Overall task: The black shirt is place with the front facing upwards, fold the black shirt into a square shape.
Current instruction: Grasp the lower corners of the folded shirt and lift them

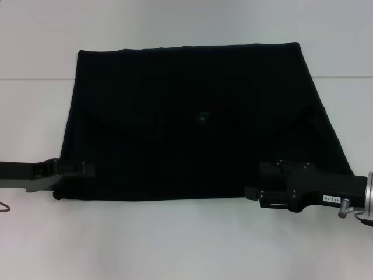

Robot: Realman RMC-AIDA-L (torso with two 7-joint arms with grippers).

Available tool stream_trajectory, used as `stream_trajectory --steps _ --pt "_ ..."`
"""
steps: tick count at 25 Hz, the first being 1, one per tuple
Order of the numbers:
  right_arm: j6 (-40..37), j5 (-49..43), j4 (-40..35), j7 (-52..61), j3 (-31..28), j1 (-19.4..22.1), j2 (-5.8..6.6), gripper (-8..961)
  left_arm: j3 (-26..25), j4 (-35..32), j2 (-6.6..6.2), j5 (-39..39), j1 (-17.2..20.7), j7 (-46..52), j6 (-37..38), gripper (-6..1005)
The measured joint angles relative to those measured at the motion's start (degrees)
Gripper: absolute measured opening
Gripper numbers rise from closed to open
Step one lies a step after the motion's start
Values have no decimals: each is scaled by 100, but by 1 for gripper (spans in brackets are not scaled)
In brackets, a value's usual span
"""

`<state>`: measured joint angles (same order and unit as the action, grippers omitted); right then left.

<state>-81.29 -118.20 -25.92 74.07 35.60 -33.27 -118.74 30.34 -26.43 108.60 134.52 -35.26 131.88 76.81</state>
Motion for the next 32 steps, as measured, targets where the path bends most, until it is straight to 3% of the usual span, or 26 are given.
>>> stream_trajectory --steps 8,15,20,23,24,25,28,32 --pt "-54 32 -13 66 -41 11 22 866 397 -367 117 48 15 51 -237 677" --pt "-63 35 -74 463 -62 22 160 866 416 -367 91 48 -3 13 -213 554" --pt "-36 -23 -447 1686 -37 56 468 866 585 -363 82 68 -13 38 -219 318" --pt "-12 -430 -816 3098 7 -37 794 866 656 -362 82 71 -33 62 -218 207" --pt "-61 -942 -1006 4102 16 -188 1042 866 656 -362 82 72 -38 63 -208 169" --pt "-61 -942 -1006 4102 16 -188 1042 865 656 -362 81 73 -47 64 -195 132" --pt "-235 -1997 -1292 5710 42 -491 1361 865 657 -362 75 74 -58 66 -164 68" --pt "-438 -3296 -1750 6828 43 -808 1362 865 657 -363 73 75 -60 67 -122 27"
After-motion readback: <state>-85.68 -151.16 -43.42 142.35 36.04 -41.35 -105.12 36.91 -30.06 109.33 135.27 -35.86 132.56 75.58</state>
